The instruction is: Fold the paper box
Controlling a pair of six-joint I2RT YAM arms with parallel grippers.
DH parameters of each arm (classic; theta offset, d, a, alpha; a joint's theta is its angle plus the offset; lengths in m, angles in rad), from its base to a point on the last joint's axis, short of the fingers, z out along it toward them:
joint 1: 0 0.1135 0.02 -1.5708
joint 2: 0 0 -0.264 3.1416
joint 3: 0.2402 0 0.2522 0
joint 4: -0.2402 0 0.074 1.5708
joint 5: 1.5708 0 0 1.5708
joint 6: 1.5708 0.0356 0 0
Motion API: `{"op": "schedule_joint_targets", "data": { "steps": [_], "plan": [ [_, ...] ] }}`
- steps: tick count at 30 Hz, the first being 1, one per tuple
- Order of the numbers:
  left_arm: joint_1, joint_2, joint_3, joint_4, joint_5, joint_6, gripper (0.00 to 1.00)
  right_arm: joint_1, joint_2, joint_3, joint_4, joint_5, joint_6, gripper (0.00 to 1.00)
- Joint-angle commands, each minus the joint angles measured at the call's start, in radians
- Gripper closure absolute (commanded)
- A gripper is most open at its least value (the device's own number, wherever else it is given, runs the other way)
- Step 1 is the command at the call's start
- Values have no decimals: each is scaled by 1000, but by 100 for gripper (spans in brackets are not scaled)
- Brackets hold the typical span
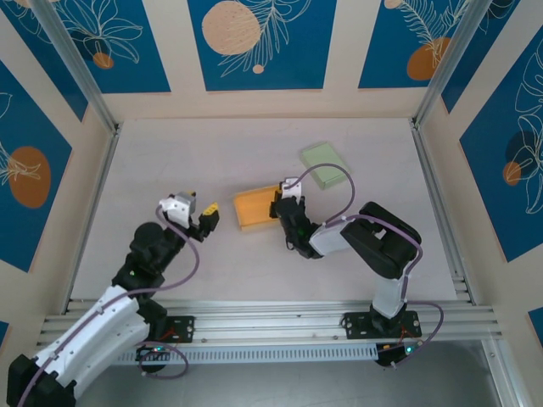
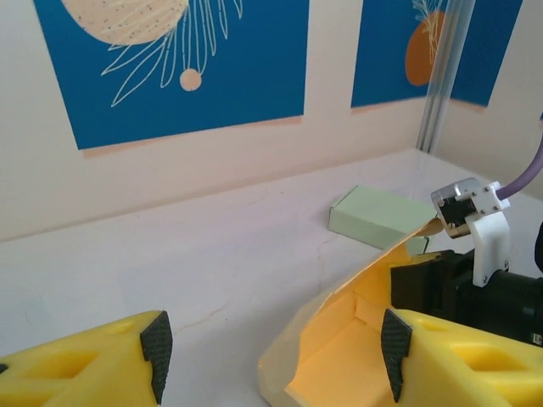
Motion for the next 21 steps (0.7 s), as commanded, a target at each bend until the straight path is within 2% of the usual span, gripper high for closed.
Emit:
{"op": "schedule_joint_targets", "data": {
  "steps": [1, 5, 10, 14, 16, 21],
  "plan": [
    [9, 183, 115, -284, 62, 134, 32, 21, 22, -11, -259, -15, -11, 100],
    [10, 377, 286, -360, -5, 224, 23, 27, 10, 19, -326, -12, -2, 99],
    [21, 481, 351, -367, 74, 290, 23, 30, 4, 50, -396, -3, 20, 99],
    [53, 495, 297, -283, 96, 221, 34, 30, -20, 72, -490, -4, 57, 98],
    [63, 487, 268, -252, 111, 178, 37, 29, -38, 84, -547, -17, 81, 97],
    [65, 499, 186, -126, 249, 158, 41, 27, -87, 111, -652, -34, 94, 95]
  ]
}}
